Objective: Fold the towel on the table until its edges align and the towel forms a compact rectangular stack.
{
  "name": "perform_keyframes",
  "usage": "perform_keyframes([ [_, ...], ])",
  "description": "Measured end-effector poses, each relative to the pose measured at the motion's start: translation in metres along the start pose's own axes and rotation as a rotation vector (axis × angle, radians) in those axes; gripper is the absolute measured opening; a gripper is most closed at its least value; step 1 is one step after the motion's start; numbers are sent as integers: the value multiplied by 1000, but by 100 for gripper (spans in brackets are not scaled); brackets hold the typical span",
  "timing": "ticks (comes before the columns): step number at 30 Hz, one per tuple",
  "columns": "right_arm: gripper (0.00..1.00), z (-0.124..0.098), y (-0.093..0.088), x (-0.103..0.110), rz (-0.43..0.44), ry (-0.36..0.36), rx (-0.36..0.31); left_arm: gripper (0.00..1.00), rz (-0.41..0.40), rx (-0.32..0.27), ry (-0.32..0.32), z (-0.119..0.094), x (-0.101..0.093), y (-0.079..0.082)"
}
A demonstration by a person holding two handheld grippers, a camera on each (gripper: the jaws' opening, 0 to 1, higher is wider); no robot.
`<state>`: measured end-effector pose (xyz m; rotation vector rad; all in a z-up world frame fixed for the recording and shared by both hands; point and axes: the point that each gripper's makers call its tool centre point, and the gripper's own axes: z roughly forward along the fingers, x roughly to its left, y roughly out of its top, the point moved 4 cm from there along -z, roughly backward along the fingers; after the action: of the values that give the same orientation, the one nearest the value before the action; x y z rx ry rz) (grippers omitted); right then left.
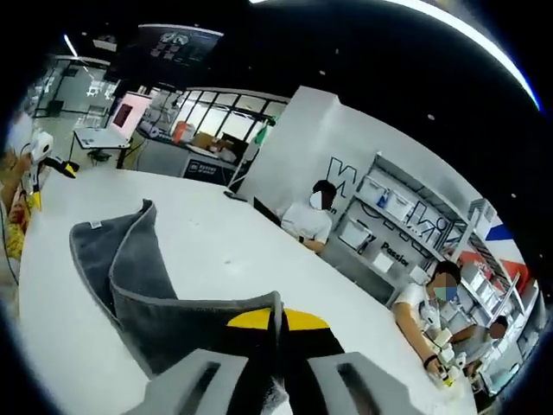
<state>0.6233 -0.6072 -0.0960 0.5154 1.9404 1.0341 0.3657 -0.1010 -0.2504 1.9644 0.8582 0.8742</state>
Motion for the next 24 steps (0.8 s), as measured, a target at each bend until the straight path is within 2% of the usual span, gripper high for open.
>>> perform_keyframes([
  [10,3,20,8,-36,-37,-103,75,99,8,-4,2,-3,2,2],
  [24,3,50,5,-79,-80,-215,161,99,6,0,14,-6,1,2],
])
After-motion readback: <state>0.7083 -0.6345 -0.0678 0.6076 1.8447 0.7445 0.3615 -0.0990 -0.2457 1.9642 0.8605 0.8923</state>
